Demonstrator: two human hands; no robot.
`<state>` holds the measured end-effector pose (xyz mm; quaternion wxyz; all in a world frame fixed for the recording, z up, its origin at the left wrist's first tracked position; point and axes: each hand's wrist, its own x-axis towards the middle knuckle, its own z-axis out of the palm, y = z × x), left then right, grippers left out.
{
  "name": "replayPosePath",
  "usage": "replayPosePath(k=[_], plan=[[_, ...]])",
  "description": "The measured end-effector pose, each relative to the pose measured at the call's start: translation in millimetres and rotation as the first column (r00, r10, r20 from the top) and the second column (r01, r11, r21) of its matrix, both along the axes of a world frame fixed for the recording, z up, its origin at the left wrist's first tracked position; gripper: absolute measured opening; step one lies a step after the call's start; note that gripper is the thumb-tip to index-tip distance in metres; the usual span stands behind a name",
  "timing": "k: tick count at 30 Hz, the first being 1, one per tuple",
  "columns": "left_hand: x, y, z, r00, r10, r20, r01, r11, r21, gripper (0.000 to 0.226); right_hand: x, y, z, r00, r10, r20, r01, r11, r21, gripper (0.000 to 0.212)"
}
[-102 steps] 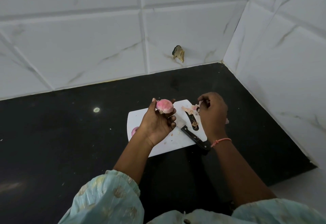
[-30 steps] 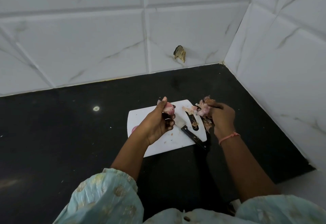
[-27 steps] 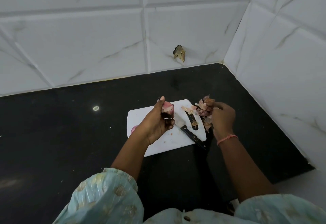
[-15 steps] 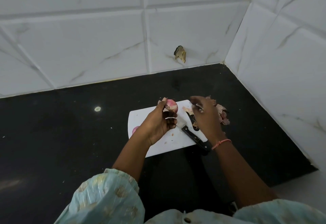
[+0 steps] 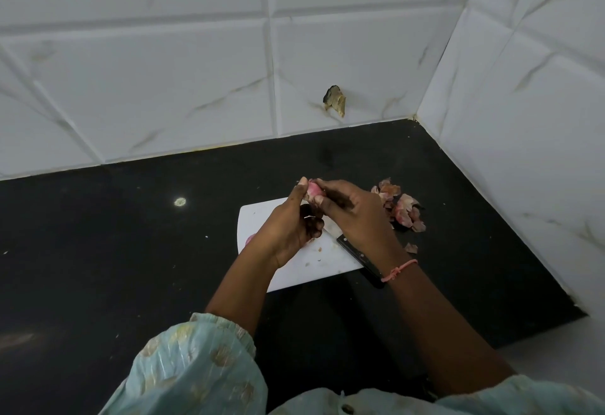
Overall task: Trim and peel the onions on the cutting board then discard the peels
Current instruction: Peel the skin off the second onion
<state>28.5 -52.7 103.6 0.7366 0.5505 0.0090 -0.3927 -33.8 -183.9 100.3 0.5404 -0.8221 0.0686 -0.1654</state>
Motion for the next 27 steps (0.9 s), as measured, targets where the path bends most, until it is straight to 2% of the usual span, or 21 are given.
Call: replayPosePath(k=[4, 9, 13, 18, 22, 25, 27], plan=[[-2.4, -0.5, 0.8, 1.0, -0.001, 0.002, 0.001, 1.0, -0.007, 0.047, -0.3, 2.5, 3.3, 0.997, -0.052, 0.051, 0.051, 0.999, 0.018, 0.029], [0.0, 1.6, 1.6, 0.999, -0.031, 0.04, 0.029, 0.999, 0.043, 0.048, 2.1, 5.3, 1.0, 0.998, 0.0, 0.067, -0.001, 1.0, 0.012, 0.029], [0.2, 3.6, 0.6, 0.997, -0.04, 0.073, 0.036, 0.998, 0.042, 0.043, 5.5, 1.0, -2.7, 0.997, -0.024, 0.079, 0.012, 0.989, 0.149, 0.018], [0.2, 5.0, -3.1, 0.997, -0.057, 0.057, 0.056, 0.998, 0.011, 0.046, 8.6, 1.5, -2.0, 0.993, -0.087, 0.076, 0.079, 0.991, 0.107, 0.005], [1.0, 4.7, 0.1, 0.997, -0.067, 0.034, 0.068, 0.997, -0.04, 0.049, 9.7, 1.6, -1.5, 0.985, -0.146, 0.091, 0.133, 0.981, 0.14, 0.008], [5.5, 6.2, 1.6, 0.997, -0.05, 0.055, 0.051, 0.998, -0.029, 0.053, 5.5, 5.9, 4.1, 0.996, -0.033, 0.08, 0.015, 0.978, 0.208, 0.02], [7.4, 7.3, 0.8, 0.992, -0.068, 0.11, 0.067, 0.998, 0.016, 0.056, 3.4, 8.0, 5.5, 0.998, 0.021, 0.066, -0.029, 0.991, 0.13, 0.033]])
